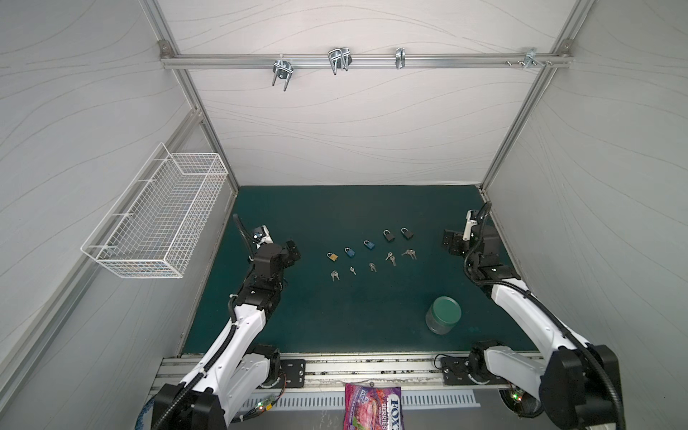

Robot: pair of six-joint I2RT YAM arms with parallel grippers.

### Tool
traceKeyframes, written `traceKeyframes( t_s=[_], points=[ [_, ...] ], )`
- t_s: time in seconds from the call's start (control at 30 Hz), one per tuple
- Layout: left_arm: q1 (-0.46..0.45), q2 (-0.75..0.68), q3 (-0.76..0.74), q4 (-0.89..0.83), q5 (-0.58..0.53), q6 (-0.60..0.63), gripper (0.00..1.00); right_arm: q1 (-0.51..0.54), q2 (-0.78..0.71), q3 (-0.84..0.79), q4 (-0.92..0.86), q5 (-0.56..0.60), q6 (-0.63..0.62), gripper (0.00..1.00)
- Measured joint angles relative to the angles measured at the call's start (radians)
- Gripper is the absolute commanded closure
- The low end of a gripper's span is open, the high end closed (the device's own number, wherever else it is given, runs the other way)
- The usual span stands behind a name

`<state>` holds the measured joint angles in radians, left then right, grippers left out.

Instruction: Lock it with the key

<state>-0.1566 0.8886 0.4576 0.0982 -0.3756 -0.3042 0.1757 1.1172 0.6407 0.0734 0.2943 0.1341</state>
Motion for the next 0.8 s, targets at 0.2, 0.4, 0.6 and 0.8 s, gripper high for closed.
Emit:
traceKeyframes(
  t_s=[0.2, 0.4, 0.6, 0.8],
  points=[
    [0.013, 0.046, -0.08, 0.089, -0.076, 0.091, 0.02, -0.008, 0.115, -0.064, 0.117, 0.02, -0.086, 0.01],
    [0.015, 0.213, -0.129, 0.257, -0.091, 0.147, 0.01, -0.026, 0.217, -0.121, 0.232, -0.006, -0.135, 0.01],
    [0.037, 0.344, -0.159, 0.438, -0.057, 0.199, 0.01, -0.048, 0.28, -0.151, 0.347, -0.071, -0.146, 0.01],
    [0.116, 0.457, -0.135, 0.555, 0.048, 0.222, 0.01, -0.089, 0.303, -0.154, 0.418, -0.162, -0.15, 0.01]
  ],
)
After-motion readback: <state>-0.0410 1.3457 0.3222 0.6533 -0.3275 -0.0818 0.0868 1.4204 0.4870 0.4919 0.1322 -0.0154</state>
